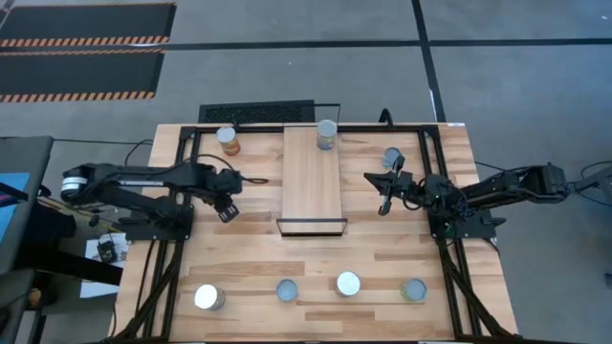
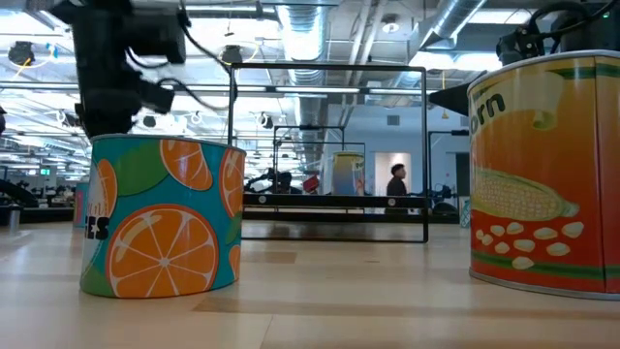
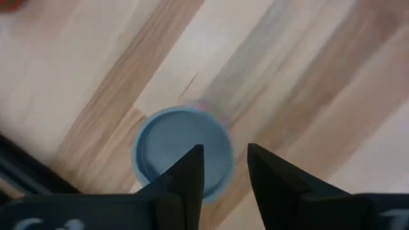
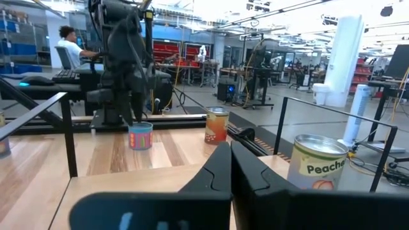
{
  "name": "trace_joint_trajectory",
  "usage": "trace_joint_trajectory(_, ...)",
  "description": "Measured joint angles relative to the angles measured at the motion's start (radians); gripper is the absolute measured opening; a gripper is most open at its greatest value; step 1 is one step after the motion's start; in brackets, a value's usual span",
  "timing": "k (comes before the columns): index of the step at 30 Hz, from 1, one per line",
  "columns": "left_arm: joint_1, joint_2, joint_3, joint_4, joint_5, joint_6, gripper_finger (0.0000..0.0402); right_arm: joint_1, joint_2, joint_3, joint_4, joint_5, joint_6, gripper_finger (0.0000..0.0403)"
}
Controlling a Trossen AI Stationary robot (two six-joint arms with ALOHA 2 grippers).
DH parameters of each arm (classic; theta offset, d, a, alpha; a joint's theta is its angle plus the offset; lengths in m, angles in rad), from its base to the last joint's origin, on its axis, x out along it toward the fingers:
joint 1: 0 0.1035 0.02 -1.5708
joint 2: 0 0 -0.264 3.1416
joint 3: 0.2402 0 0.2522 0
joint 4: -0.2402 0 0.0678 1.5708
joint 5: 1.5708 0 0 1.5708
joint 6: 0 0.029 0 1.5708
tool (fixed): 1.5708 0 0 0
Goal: Pick and place cans onto a shelf
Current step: Put the small canned corn on the shelf
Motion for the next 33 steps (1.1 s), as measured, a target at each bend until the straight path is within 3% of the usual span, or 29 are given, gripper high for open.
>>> trace_joint_trajectory(5,0.022,0.102,0.0,0.001,-0.022,-0.001,0.0136,0.0,0.0,0.0,-0.002,0.0,-0.002,0.0012)
trace_joint_trajectory(10,0.043,0.158,0.001,0.005,-0.024,0.049,0.0133,0.0,0.0,0.0,-0.002,0.0,-0.005,0.0012)
trace_joint_trajectory(14,0.051,0.166,0.002,0.01,-0.028,0.109,0.0097,0.0,0.0,0.0,-0.002,0.0,-0.007,0.0012)
trace_joint_trajectory(20,0.052,0.134,0.017,0.022,-0.021,0.2,0.001,0.0,0.0,0.0,-0.003,0.0,-0.011,0.0012)
trace_joint_trajectory(26,0.098,0.113,0.2,0.034,-0.021,0.32,0.0003,0.0,0.0,0.0,-0.002,0.0,-0.011,0.0012)
trace_joint_trajectory(33,0.121,0.158,0.446,0.165,0.026,0.472,0.0001,0.0,0.0,0.0,-0.002,0.001,-0.009,0.0012)
